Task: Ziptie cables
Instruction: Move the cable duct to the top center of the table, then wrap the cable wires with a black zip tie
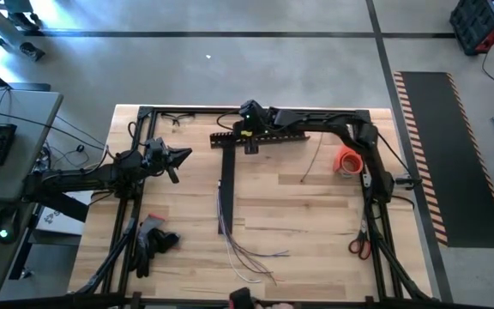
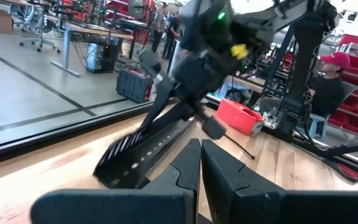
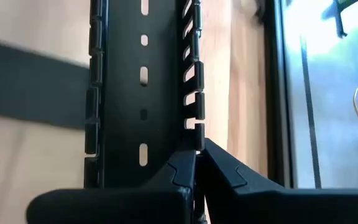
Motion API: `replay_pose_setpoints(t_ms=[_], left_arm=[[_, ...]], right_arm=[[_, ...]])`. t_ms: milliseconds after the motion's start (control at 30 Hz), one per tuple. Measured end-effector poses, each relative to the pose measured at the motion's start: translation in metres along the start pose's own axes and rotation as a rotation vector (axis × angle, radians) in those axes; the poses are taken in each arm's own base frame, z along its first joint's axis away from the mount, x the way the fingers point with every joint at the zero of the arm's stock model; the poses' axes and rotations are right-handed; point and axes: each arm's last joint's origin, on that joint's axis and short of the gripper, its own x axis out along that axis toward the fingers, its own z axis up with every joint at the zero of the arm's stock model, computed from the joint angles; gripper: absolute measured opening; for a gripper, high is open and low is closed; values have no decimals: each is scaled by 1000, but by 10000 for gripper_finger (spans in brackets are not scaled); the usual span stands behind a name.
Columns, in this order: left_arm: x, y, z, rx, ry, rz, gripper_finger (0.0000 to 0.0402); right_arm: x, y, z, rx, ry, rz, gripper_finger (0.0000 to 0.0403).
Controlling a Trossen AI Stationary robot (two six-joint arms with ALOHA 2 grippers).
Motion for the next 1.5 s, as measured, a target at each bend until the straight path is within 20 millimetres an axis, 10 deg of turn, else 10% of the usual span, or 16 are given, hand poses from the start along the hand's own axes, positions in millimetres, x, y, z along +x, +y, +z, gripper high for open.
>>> replay_pose_setpoints(t_ms=[600, 933, 1167, 1500], left_arm=[[0, 0, 0, 0, 2, 3, 0], [0, 0, 0, -13, 4, 0, 0], [0, 0, 0, -36, 6, -2, 0], [-3, -11, -4, 23, 49, -120, 0]], right_arm=[[11, -15, -13, 124, -51, -6, 6], [8, -24, -12, 161, -78, -68, 159], [-45, -33, 17, 158, -176, -139, 222], [-78, 70, 9, 157, -330, 121, 184]])
